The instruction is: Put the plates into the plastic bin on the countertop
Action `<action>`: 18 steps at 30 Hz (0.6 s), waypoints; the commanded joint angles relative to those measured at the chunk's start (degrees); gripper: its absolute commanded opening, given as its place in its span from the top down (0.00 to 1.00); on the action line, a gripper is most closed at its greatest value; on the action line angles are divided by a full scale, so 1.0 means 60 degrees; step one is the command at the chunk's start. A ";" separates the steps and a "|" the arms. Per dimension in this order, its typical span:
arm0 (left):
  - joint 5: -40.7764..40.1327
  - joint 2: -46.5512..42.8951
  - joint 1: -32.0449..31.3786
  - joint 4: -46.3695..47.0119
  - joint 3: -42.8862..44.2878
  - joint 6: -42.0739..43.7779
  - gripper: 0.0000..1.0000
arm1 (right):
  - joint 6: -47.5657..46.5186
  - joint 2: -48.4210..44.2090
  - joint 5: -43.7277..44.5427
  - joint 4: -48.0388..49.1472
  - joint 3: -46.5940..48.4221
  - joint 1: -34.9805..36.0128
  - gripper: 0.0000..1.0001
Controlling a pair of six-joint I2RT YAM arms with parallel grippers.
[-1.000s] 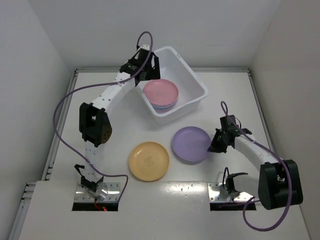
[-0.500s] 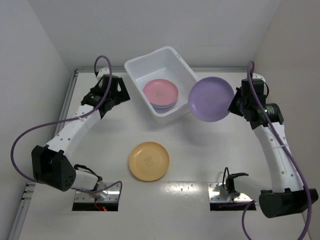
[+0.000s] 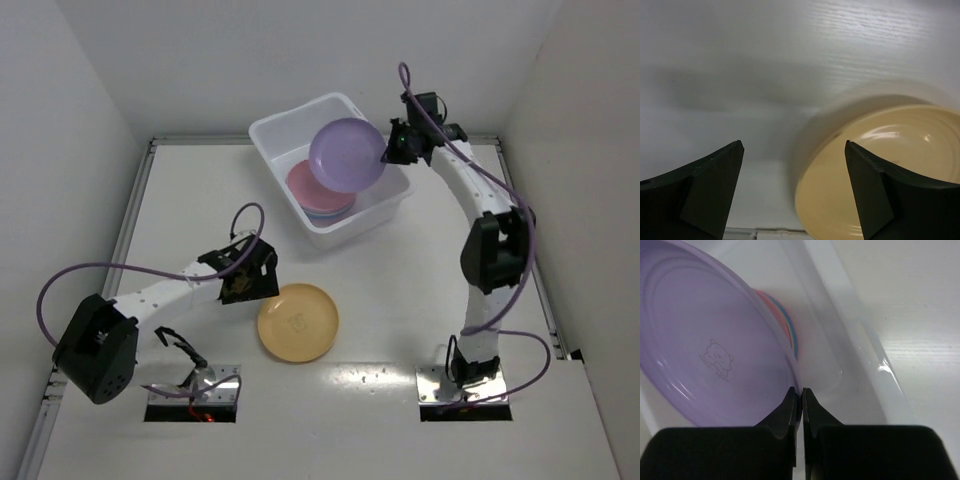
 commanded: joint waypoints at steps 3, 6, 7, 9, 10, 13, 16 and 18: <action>0.0240 -0.0304 -0.0824 0.0223 -0.0309 -0.0914 0.11 | -0.0255 0.1783 -0.0111 0.0507 0.2339 0.0666 1.00; 0.0344 -0.0304 -0.1044 0.0368 -0.0514 -0.1164 0.11 | -0.0358 0.2942 0.0254 0.0228 0.3090 0.1033 1.00; 0.0431 -0.0304 -0.1176 0.0457 -0.0603 -0.1251 0.11 | -0.0358 0.3089 0.0357 0.0402 0.3092 0.1120 1.00; 0.0432 -0.0203 -0.1322 0.0559 -0.0604 -0.1339 0.17 | -0.0358 0.3469 0.0547 0.0403 0.3296 0.1239 1.00; 0.0519 -0.0057 -0.1454 0.0560 -0.0604 -0.1340 0.18 | -0.0358 0.3558 0.0548 0.0302 0.3297 0.1326 1.00; 0.0519 0.0193 -0.1674 0.0663 -0.0837 -0.1471 0.25 | -0.0358 0.3559 0.0913 0.0301 0.3268 0.1414 0.93; 0.0622 0.0457 -0.1762 0.0764 -0.0926 -0.1574 0.39 | -0.0358 0.3471 0.0914 0.0301 0.2887 0.1414 0.60; 0.0491 0.0720 -0.1763 0.0765 -0.0926 -0.1574 0.51 | -0.0255 0.3296 0.0914 0.0198 0.2799 0.1414 0.32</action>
